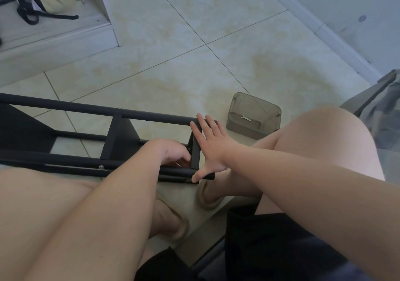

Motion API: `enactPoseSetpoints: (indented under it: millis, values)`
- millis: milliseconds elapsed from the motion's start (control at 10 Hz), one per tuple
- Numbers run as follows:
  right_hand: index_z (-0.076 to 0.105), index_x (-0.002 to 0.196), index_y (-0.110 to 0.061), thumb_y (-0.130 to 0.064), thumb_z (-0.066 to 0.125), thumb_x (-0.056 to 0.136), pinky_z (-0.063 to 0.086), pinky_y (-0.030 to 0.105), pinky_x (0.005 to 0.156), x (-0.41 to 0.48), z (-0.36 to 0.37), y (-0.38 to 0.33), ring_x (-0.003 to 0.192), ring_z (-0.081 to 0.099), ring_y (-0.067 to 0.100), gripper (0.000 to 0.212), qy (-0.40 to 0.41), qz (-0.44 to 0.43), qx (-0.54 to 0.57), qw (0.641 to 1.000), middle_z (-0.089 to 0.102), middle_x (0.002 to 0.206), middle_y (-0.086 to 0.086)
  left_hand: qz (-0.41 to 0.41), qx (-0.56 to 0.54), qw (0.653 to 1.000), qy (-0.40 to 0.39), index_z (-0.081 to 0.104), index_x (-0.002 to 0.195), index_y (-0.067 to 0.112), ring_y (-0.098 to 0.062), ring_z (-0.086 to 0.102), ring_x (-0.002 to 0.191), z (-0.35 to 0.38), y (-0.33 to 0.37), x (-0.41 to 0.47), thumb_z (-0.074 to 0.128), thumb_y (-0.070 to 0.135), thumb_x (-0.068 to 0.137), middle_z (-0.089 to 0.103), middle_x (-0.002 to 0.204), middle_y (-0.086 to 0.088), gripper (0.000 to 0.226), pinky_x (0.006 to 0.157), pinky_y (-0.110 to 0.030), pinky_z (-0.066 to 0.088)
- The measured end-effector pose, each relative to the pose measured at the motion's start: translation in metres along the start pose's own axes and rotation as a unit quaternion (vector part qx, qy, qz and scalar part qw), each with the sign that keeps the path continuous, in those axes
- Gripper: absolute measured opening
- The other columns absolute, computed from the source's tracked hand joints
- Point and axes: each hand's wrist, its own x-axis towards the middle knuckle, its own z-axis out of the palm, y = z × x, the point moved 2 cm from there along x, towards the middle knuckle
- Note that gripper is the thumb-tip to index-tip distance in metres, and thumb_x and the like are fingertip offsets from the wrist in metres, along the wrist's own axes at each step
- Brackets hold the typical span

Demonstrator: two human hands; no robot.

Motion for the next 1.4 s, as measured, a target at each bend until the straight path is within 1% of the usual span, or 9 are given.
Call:
enactPoseSetpoints:
  millis: [100,200,300,600,800,1000,1100,1300,1400]
  values:
    - [-0.025,0.156,-0.010,-0.096,0.061,0.054,-0.011,0.054,0.123,-0.0001,-0.0002,0.0001,0.148,-0.031,0.040,0.159,-0.002,0.000,0.002,1.000,-0.036,0.160,0.018,0.009,0.028,0.999,0.022,0.073,0.071,0.014,-0.022,0.060,0.080,-0.0002,0.0005,0.0000,0.070,0.024,0.075,0.072,0.080,-0.003,0.011,0.087,-0.038,0.048]
    - [-0.025,0.156,-0.010,-0.096,0.061,0.054,-0.012,0.054,0.123,-0.0003,-0.0004,-0.0001,0.148,-0.032,0.039,0.159,-0.004,-0.001,0.001,1.000,-0.037,0.160,0.018,0.006,0.042,0.999,0.022,0.075,0.102,0.005,-0.032,0.065,0.108,-0.0024,0.0008,-0.0010,0.071,0.023,0.076,0.072,0.113,-0.016,0.032,0.108,-0.048,0.045]
    - [-0.026,0.156,-0.011,-0.096,0.061,0.055,-0.012,0.054,0.123,-0.0002,-0.0004,0.0004,0.148,-0.032,0.039,0.158,-0.006,-0.001,0.002,1.000,-0.037,0.160,0.018,0.014,0.045,0.999,0.013,0.073,0.110,0.005,-0.032,0.064,0.107,-0.0025,0.0006,0.0003,0.069,0.018,0.077,0.070,0.114,-0.015,0.037,0.108,-0.047,0.044]
    - [-0.026,0.156,-0.011,-0.097,0.060,0.054,-0.012,0.054,0.123,0.0009,0.0004,0.0001,0.148,-0.032,0.039,0.159,-0.003,0.002,-0.003,1.000,-0.036,0.160,0.018,0.023,0.001,1.000,-0.017,0.073,0.088,0.011,-0.019,0.062,0.083,0.0015,0.0021,-0.0013,0.069,0.014,0.085,0.072,0.081,-0.001,0.007,0.090,-0.034,0.046]
    - [-0.025,0.156,-0.010,-0.097,0.059,0.054,-0.011,0.055,0.123,0.0003,0.0005,0.0004,0.149,-0.030,0.040,0.159,0.000,0.002,-0.007,1.000,-0.035,0.160,0.019,0.013,0.029,1.000,0.000,0.072,0.114,0.006,-0.030,0.062,0.117,-0.0017,0.0020,0.0008,0.066,0.014,0.085,0.069,0.120,-0.015,0.030,0.110,-0.045,0.043]
    - [-0.025,0.156,-0.010,-0.096,0.060,0.055,-0.011,0.055,0.123,-0.0005,-0.0008,-0.0004,0.148,-0.031,0.040,0.158,-0.003,0.000,-0.003,1.000,-0.036,0.160,0.018,0.027,0.005,1.000,-0.014,0.076,0.105,0.008,-0.029,0.061,0.095,-0.0022,-0.0029,0.0033,0.062,0.013,0.081,0.071,0.105,-0.015,0.028,0.104,-0.046,0.044]
    - [-0.025,0.156,-0.010,-0.096,0.061,0.056,-0.010,0.055,0.123,-0.0011,-0.0013,-0.0001,0.148,-0.031,0.040,0.158,-0.002,0.000,-0.003,1.000,-0.036,0.160,0.019,0.040,-0.006,0.999,-0.006,0.076,0.090,0.008,-0.023,0.063,0.082,0.0006,-0.0024,0.0040,0.067,0.017,0.081,0.074,0.083,-0.006,0.016,0.086,-0.035,0.048]
    - [-0.025,0.156,-0.009,-0.096,0.060,0.056,-0.010,0.055,0.123,-0.0017,-0.0016,-0.0008,0.149,-0.030,0.040,0.157,-0.002,0.000,-0.004,1.000,-0.035,0.160,0.019,0.019,0.043,0.999,0.012,0.073,0.111,0.005,-0.030,0.063,0.109,-0.0021,0.0027,0.0006,0.066,0.016,0.086,0.070,0.114,-0.014,0.029,0.107,-0.044,0.046]
    - [-0.025,0.156,-0.010,-0.096,0.061,0.056,-0.011,0.055,0.123,-0.0015,-0.0018,-0.0002,0.148,-0.031,0.040,0.157,-0.003,0.000,-0.003,1.000,-0.035,0.160,0.019,0.024,0.032,0.999,0.000,0.072,0.114,0.004,-0.030,0.063,0.102,-0.0015,0.0017,-0.0008,0.064,0.012,0.084,0.070,0.105,-0.014,0.032,0.105,-0.042,0.045]
